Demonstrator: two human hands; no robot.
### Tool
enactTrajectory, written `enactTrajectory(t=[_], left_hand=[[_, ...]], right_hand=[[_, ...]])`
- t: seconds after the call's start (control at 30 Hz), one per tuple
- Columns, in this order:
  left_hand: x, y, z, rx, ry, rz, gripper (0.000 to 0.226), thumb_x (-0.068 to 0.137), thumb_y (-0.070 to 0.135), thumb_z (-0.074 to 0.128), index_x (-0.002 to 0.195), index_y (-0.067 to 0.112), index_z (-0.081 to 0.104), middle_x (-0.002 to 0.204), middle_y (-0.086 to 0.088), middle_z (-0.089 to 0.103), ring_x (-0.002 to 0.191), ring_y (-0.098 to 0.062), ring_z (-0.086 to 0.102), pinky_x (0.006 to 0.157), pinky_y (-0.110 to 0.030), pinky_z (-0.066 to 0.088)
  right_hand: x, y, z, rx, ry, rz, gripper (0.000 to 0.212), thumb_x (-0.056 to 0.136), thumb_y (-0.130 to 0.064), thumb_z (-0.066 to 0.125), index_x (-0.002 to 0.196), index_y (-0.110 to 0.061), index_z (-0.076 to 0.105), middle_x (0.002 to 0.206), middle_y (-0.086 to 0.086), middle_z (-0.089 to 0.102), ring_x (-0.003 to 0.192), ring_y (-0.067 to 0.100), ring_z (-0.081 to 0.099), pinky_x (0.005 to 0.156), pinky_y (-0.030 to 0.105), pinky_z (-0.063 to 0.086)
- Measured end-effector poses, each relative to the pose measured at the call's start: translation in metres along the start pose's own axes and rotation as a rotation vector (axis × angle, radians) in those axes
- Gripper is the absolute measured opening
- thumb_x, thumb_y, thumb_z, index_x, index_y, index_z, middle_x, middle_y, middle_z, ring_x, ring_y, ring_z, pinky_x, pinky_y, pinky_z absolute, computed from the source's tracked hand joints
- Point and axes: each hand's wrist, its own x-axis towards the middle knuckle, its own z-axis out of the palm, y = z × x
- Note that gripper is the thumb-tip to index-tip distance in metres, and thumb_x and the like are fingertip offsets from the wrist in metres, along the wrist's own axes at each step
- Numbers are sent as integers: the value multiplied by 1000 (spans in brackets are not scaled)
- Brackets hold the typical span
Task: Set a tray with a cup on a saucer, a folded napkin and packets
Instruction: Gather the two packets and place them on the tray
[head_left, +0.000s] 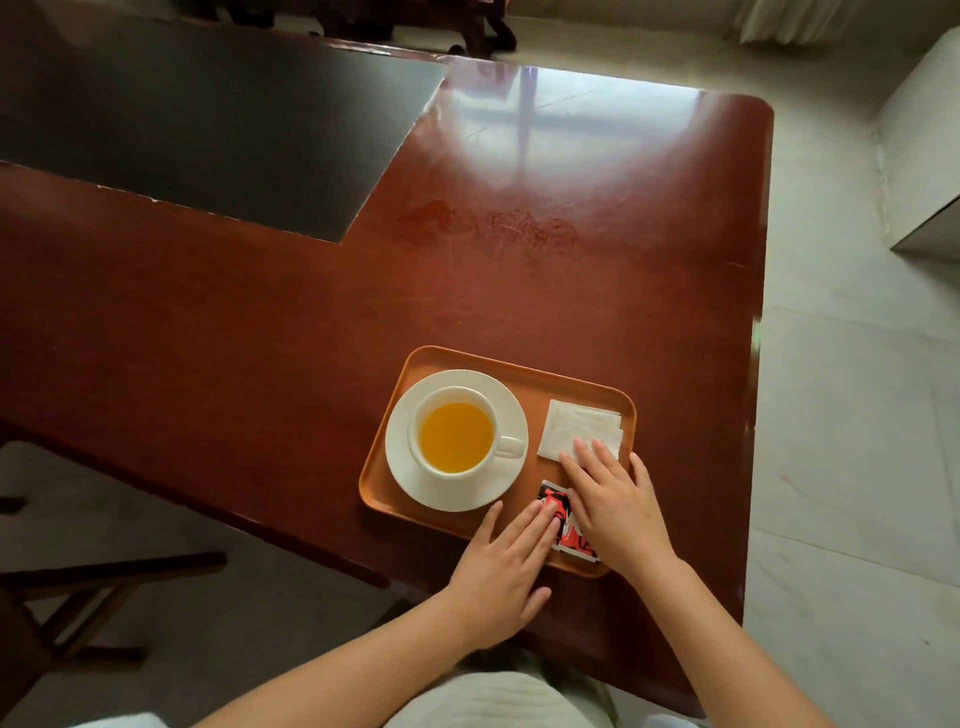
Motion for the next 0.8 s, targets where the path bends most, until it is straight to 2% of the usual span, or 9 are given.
enactTrajectory(t=[0.07,0.17,0.27,0.47,0.6,0.8], left_hand=[[0,1,0,-8,-7,-6,67,98,46,23,148,14,-8,152,-2,-21,138,-16,-28,110,-48,-16],[-1,0,-2,-8,-19,-14,67,98,46,23,148,15,-9,153,-1,-21,138,-18,-28,112,-48,-14],[-2,-2,-2,6,-26,-28,67,98,47,22,146,16,-12,153,-1,-21,137,-16,-29,110,-47,-16],[-3,-5,-10,-41,-34,-57,67,99,45,24,147,15,-12,153,-1,-24,136,-17,-31,113,-40,-9],[-5,-4,-12,-71,-19,-29,66,98,43,25,148,19,-11,152,-1,-26,137,-20,-30,113,-43,-10],[-4,-5,-11,-47,-88,-32,67,97,45,27,149,19,-6,157,-6,-18,138,-19,-28,116,-44,0]], right_hand=[[-3,0,-3,42,57,-15,49,97,-34,39,144,-25,30,155,3,26,145,21,16,116,45,12],[-17,3,-3,133,236,30,47,84,-17,66,129,-11,54,139,14,51,133,30,42,107,48,34],[-40,5,7,154,311,22,48,72,-17,78,117,-8,64,122,13,65,119,30,57,98,47,46],[-52,2,19,70,293,-30,46,58,-14,88,101,-9,72,104,9,73,98,28,67,86,44,54],[-47,3,19,71,325,4,45,56,-12,88,99,-8,73,102,9,73,95,27,68,85,43,54],[-50,2,19,35,359,32,48,55,-11,88,100,-11,73,101,8,73,95,25,69,88,45,52]])
